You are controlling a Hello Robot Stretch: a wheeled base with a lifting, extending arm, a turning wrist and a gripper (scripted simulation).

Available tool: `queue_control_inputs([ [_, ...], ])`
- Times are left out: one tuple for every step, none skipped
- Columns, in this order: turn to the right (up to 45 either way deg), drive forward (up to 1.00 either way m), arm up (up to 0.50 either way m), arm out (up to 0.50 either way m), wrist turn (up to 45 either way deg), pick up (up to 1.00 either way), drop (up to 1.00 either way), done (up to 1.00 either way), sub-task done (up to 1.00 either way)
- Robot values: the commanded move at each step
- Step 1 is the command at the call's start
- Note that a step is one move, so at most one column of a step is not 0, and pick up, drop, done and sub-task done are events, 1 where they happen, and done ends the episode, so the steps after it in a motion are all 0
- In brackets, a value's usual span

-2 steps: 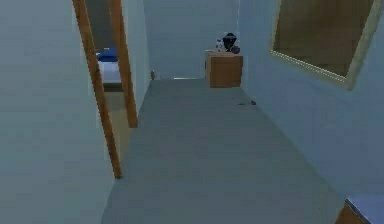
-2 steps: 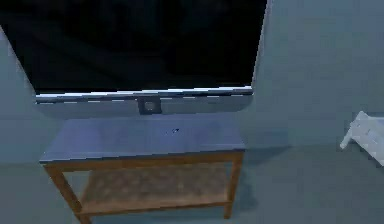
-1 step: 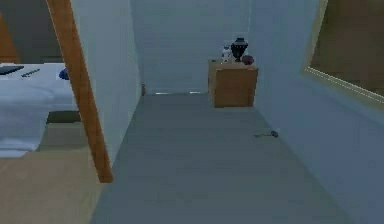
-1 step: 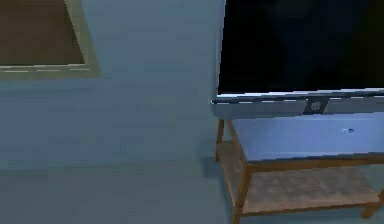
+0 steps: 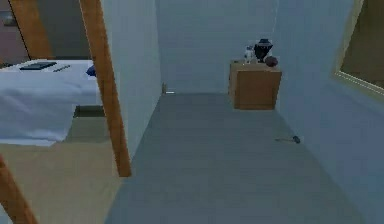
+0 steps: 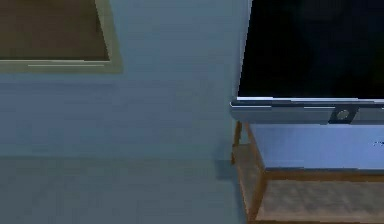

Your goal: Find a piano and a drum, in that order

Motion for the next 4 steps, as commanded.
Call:
queue_control_inputs([
  [0.0,0.40,0.00,0.00,0.0,0.00,0.00,0.00,0.00],
  [0.0,0.30,0.00,0.00,0.0,0.00,0.00,0.00,0.00],
  [-45.0,0.00,0.00,0.00,0.0,0.00,0.00,0.00,0.00],
  [-27.0,0.00,0.00,0.00,0.0,0.00,0.00,0.00,0.00],
])
